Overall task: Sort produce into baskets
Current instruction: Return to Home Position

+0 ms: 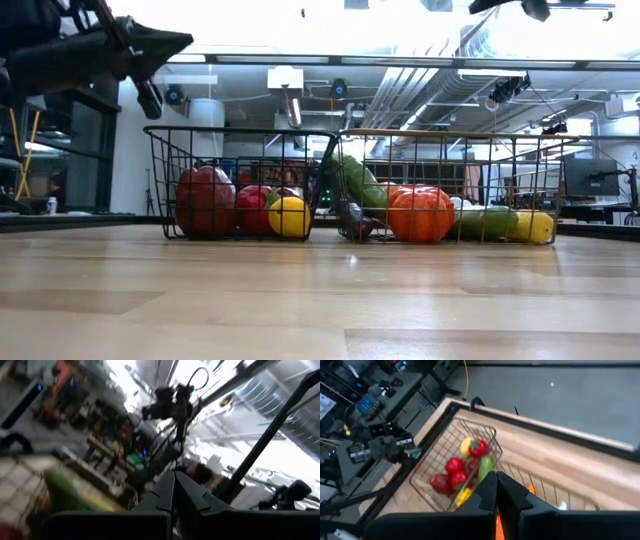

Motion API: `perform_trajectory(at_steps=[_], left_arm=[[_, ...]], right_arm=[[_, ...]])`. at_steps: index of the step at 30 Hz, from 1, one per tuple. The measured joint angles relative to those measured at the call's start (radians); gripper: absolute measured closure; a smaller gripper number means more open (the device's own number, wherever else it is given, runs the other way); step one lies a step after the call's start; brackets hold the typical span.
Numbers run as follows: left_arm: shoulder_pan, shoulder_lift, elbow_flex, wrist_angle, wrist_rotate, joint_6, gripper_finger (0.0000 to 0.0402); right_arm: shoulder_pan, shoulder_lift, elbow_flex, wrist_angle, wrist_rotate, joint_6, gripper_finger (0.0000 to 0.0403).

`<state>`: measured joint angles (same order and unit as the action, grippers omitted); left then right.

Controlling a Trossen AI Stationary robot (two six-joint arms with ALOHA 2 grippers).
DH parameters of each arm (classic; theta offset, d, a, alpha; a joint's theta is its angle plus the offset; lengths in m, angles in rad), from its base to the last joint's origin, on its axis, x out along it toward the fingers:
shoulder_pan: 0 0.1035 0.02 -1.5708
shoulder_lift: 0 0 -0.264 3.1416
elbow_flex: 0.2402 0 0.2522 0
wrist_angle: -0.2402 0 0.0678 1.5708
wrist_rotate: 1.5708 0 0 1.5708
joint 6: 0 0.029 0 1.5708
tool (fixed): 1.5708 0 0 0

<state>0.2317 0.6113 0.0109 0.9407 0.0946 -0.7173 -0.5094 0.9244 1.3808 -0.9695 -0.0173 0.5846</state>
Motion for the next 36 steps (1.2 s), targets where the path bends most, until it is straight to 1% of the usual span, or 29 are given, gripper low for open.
perform_trajectory(at_steps=[3, 8, 13, 15, 19, 23, 27, 29, 32, 34, 36], left_arm=[[-0.030, 0.000, 0.000, -0.062, -0.004, -0.005, 0.0402], [-0.082, -0.001, 0.000, -0.068, -0.062, 0.034, 0.0401], [-0.099, 0.003, 0.001, -0.214, -0.130, 0.047, 0.0401], [-0.106, 0.002, 0.013, -0.246, -0.130, 0.111, 0.0401], [-0.136, 0.002, 0.042, -0.304, -0.073, 0.350, 0.0401], [-0.163, 0.002, 0.059, -0.394, -0.070, 0.522, 0.0401], [-0.169, 0.002, 0.058, -0.421, -0.075, 0.676, 0.0401], [-0.169, 0.002, 0.058, -0.421, -0.075, 0.716, 0.0401], [-0.168, 0.002, 0.058, -0.421, -0.077, 0.725, 0.0401], [-0.168, 0.002, 0.058, -0.421, -0.077, 0.703, 0.0401], [-0.168, 0.002, 0.058, -0.421, -0.077, 0.679, 0.0401]], right_arm=[[0.039, -0.047, 0.000, -0.076, 0.023, 0.035, 0.0403], [0.110, -0.133, -0.001, -0.152, 0.069, 0.046, 0.0403], [0.156, -0.225, -0.001, -0.173, 0.067, -0.003, 0.0403], [0.165, -0.258, -0.001, -0.173, 0.053, -0.041, 0.0403], [0.170, -0.318, -0.001, -0.178, -0.013, -0.120, 0.0403], [0.170, -0.366, -0.001, -0.181, -0.081, -0.188, 0.0403], [0.170, -0.390, -0.002, -0.224, -0.095, -0.259, 0.0403], [0.170, -0.391, -0.002, -0.299, -0.095, -0.293, 0.0403], [0.170, -0.393, -0.008, -0.399, -0.118, -0.254, 0.0403], [0.169, -0.421, -0.035, -0.397, -0.160, -0.275, 0.0403], [0.169, -0.474, -0.082, -0.322, -0.192, -0.288, 0.0403]])
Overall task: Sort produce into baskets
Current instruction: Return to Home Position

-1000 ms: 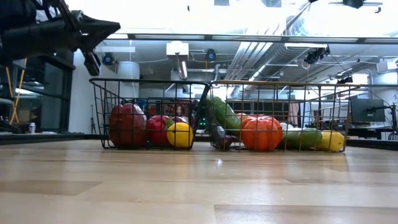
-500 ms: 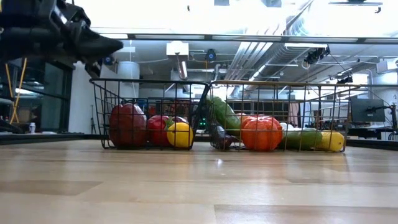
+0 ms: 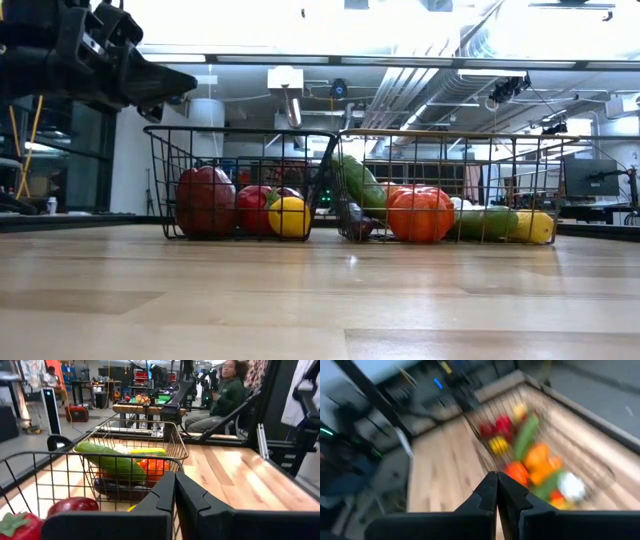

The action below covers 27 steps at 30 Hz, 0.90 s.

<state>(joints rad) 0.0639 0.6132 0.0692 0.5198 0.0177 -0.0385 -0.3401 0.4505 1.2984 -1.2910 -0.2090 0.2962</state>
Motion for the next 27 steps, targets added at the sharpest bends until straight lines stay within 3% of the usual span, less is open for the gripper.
perform_trajectory(at_steps=[3, 7, 13, 22, 27], left_arm=[[0.000, 0.000, 0.000, 0.000, 0.000, -0.034, 0.0401], [0.000, 0.000, 0.000, 0.000, 0.000, -0.064, 0.0401], [0.000, 0.000, 0.000, 0.000, 0.000, -0.064, 0.0401], [0.000, -0.048, -0.001, -0.002, 0.000, -0.064, 0.0401], [0.000, -0.079, -0.001, -0.002, 0.000, -0.064, 0.0401]], right_arm=[[0.000, -0.107, -0.132, 0.208, -0.034, 0.014, 0.0403], [0.000, -0.234, -0.408, 0.592, -0.085, 0.042, 0.0403], [0.000, -0.235, -0.782, 1.176, -0.216, 0.108, 0.0403], [0.005, -0.275, -0.968, 1.314, -0.209, 0.176, 0.0403], [0.074, -0.300, -1.100, 1.548, -0.172, 0.251, 0.0403]])
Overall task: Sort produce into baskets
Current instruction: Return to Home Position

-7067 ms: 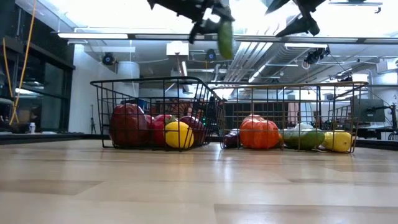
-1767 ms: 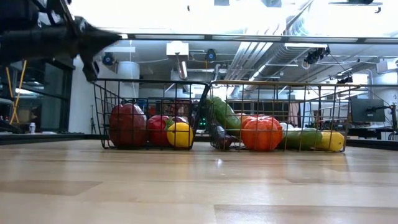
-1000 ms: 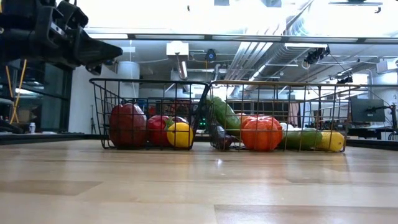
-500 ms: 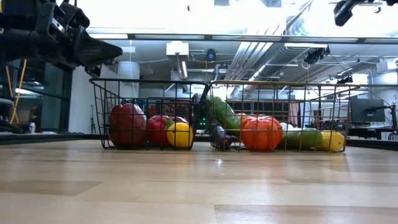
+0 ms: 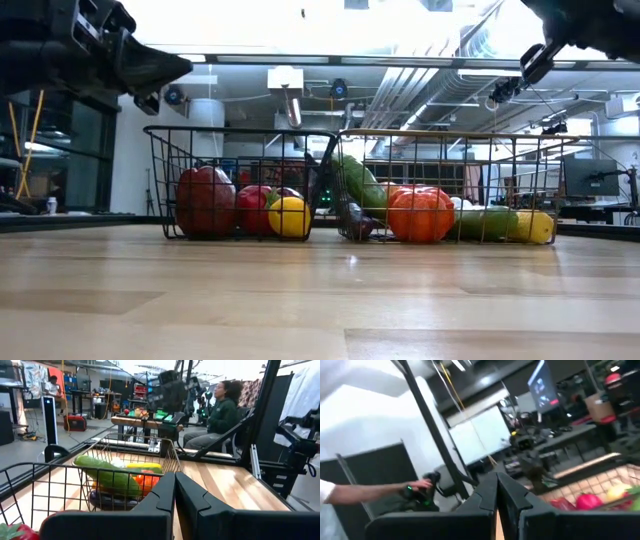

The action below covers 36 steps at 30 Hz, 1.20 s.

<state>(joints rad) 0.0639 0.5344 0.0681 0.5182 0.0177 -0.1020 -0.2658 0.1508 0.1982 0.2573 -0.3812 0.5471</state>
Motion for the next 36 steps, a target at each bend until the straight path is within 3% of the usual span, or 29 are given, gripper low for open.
perform_trajectory(at_steps=[5, 16, 21, 26, 31, 36], left_arm=[[0.000, -0.004, 0.000, -0.001, 0.000, 0.000, 0.0401], [0.000, -0.005, 0.000, -0.002, 0.000, 0.000, 0.0401], [0.000, -0.005, 0.000, -0.002, 0.000, 0.000, 0.0401], [0.000, -0.005, 0.000, -0.002, 0.000, 0.000, 0.0401], [0.000, -0.005, 0.000, -0.002, 0.000, 0.000, 0.0401], [0.000, -0.006, -0.006, -0.004, 0.000, 0.000, 0.0401]], right_arm=[[0.123, -0.001, -0.089, 0.152, 0.115, 0.014, 0.0403], [0.352, -0.001, -0.156, 0.075, 0.276, -0.107, 0.0403], [0.350, -0.001, -0.188, 0.069, 0.259, -0.161, 0.0403], [0.319, -0.002, -0.187, -0.064, 0.228, -0.189, 0.0403], [0.303, -0.003, -0.185, -0.166, 0.271, -0.109, 0.0403], [0.306, -0.001, -0.186, -0.186, 0.360, -0.285, 0.0403]])
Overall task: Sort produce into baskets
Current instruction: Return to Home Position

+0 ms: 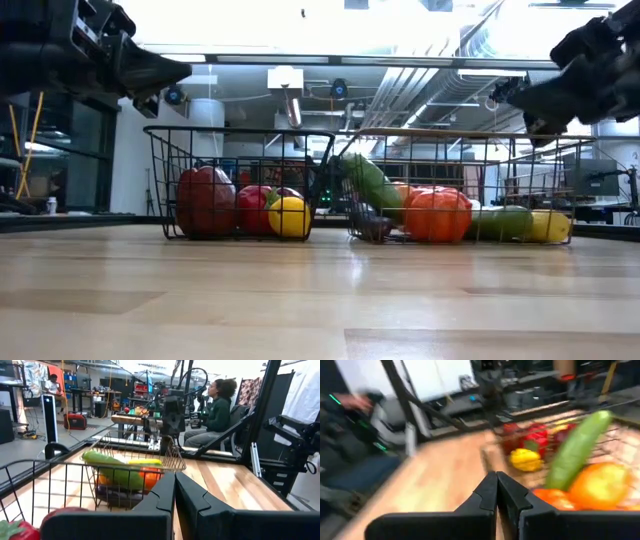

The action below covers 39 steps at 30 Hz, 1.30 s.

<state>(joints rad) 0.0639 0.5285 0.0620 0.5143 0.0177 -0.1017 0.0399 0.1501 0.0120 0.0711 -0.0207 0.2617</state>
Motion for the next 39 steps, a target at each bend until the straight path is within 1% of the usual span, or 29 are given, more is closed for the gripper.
perform_trajectory(at_steps=[3, 8, 20, 24, 29, 32, 37, 39], left_arm=[[0.000, 0.000, -0.015, -0.002, 0.000, 0.000, 0.0401], [0.000, 0.000, -0.049, -0.006, 0.000, 0.000, 0.0401], [0.000, -0.015, -0.049, -0.212, 0.000, 0.001, 0.0401], [0.000, -0.056, -0.048, -0.266, 0.000, 0.001, 0.0401], [0.000, -0.110, -0.050, -0.281, 0.000, 0.000, 0.0401], [0.000, -0.149, -0.050, -0.282, 0.000, 0.000, 0.0401], [0.000, -0.245, -0.050, -0.299, 0.000, 0.000, 0.0401], [0.000, -0.283, -0.050, -0.298, 0.000, 0.000, 0.0401]], right_arm=[[0.000, 0.002, 0.000, -0.040, 0.033, -0.107, 0.0403], [0.000, 0.000, 0.000, -0.053, 0.034, -0.086, 0.0403], [0.000, 0.001, 0.000, -0.064, 0.029, -0.080, 0.0402], [0.000, 0.001, 0.000, -0.064, 0.029, -0.080, 0.0402], [0.000, -0.009, 0.000, -0.065, 0.028, -0.080, 0.0402], [0.000, -0.044, 0.000, -0.065, 0.028, -0.080, 0.0402], [0.000, -0.148, 0.000, -0.064, 0.028, -0.080, 0.0402], [0.000, -0.150, 0.001, -0.045, 0.028, -0.080, 0.0402]])
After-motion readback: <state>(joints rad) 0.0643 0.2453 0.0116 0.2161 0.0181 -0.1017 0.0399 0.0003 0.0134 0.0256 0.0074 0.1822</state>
